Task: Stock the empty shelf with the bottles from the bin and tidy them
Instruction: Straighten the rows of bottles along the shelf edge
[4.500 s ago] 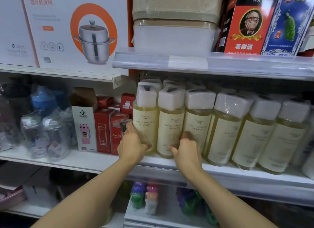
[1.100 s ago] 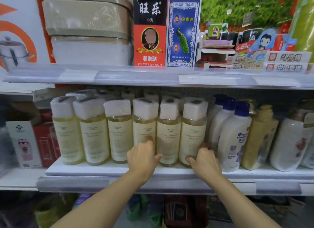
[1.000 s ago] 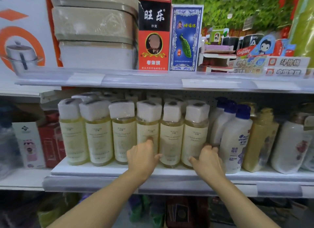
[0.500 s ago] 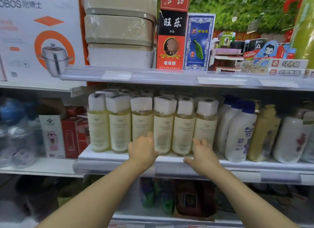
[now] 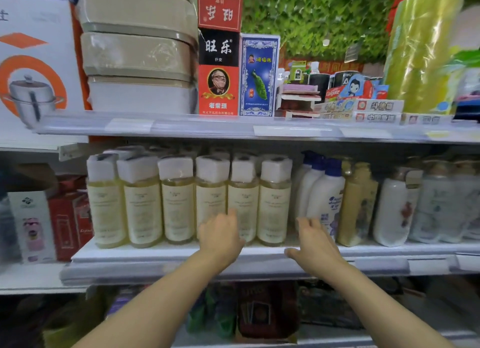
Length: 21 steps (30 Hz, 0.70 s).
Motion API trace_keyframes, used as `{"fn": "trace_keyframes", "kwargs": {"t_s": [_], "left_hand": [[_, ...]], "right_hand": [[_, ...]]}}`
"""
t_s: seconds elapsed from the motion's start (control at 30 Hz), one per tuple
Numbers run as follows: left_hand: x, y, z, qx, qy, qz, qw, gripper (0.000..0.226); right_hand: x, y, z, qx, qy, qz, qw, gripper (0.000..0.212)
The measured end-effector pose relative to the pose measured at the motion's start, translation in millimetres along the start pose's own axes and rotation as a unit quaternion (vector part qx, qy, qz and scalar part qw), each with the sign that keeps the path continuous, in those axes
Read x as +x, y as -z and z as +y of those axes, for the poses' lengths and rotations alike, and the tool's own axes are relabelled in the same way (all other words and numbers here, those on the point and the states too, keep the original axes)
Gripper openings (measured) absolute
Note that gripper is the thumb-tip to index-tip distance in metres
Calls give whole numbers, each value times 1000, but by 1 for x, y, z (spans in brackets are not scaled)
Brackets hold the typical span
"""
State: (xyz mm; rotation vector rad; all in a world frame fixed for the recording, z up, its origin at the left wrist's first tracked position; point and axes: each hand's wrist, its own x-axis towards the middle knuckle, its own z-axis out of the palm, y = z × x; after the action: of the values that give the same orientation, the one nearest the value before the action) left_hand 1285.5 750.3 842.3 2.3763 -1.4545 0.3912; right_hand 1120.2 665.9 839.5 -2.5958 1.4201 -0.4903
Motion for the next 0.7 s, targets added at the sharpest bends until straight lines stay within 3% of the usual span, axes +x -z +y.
{"fn": "trace_keyframes", "kwargs": {"t_s": [0.23, 0.37, 0.57, 0.7], "left_hand": [[15, -16, 89, -13, -10, 7, 1000, 50], [20, -25, 135, -1, 12, 0, 1000, 48], [24, -36, 168, -11, 74, 3, 997, 52], [24, -46, 181, -35, 107, -8, 994, 57]], "right_hand": [[12, 14, 69, 18, 3, 13, 1000, 72], [22, 24, 115, 25, 5, 31, 999, 62], [32, 32, 163, 89, 7, 25, 996, 72], [38, 31, 173, 144, 19, 1, 989, 69]]}}
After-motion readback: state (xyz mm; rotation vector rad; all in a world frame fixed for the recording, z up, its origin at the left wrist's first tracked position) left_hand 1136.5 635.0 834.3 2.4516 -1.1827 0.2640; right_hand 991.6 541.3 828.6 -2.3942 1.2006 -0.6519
